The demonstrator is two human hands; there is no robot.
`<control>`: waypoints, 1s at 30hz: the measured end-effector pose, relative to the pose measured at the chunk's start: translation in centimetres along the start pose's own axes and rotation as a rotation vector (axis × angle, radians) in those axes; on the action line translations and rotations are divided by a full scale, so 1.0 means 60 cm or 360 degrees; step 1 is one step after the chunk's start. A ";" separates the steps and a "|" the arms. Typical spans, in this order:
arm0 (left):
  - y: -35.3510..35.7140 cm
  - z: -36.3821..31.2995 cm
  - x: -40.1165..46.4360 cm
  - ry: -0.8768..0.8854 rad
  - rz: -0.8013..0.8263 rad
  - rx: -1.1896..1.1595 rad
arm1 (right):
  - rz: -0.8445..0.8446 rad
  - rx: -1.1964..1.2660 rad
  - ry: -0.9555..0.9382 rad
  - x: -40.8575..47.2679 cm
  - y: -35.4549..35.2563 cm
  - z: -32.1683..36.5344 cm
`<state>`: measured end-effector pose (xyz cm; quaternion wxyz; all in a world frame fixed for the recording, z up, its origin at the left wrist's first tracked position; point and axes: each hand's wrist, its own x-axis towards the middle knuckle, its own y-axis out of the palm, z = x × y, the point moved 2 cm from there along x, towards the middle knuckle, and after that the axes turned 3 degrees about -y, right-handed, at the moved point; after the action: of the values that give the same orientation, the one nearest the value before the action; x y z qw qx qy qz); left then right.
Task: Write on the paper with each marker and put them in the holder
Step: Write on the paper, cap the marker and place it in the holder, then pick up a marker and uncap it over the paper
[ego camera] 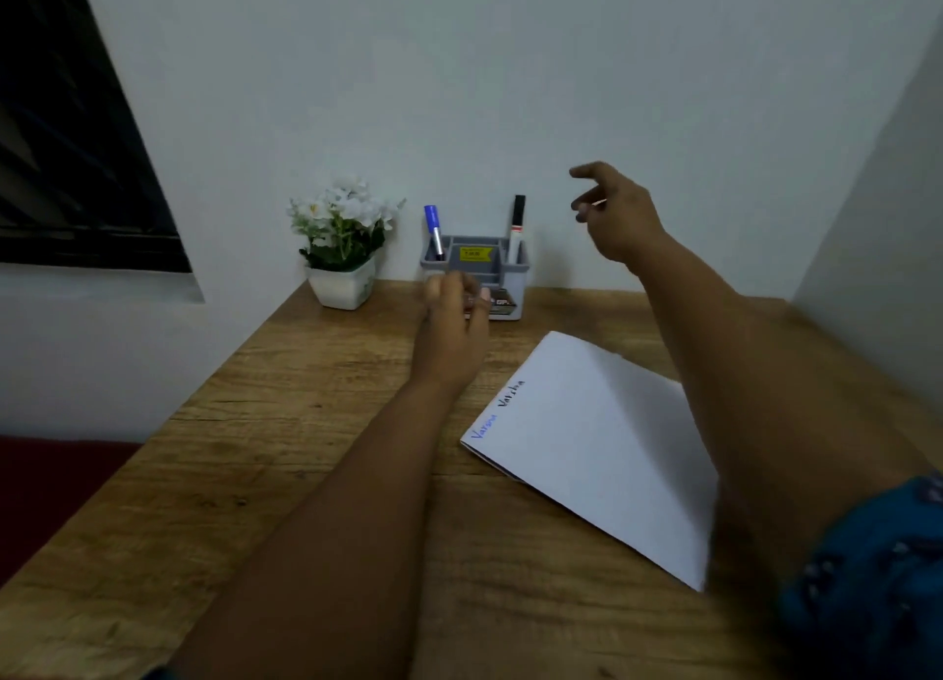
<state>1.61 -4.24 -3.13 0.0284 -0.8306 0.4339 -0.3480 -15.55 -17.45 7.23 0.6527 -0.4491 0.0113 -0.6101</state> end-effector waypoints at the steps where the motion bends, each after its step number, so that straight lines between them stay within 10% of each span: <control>1: 0.000 -0.009 -0.001 0.0028 0.0022 0.0032 | 0.0021 -0.0047 0.0023 -0.021 -0.033 -0.005; 12: 0.043 -0.085 -0.061 0.0435 0.0577 0.0301 | 0.0439 -0.0801 0.0613 -0.243 -0.146 -0.112; 30: 0.025 -0.068 -0.041 0.0382 0.0435 0.0414 | 0.0391 -0.0970 0.0671 -0.223 -0.086 -0.138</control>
<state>-2.86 -2.32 -1.97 0.1303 -0.7060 0.4941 -0.4903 -27.65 -10.62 -1.74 0.5409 -0.4825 0.3796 -0.5749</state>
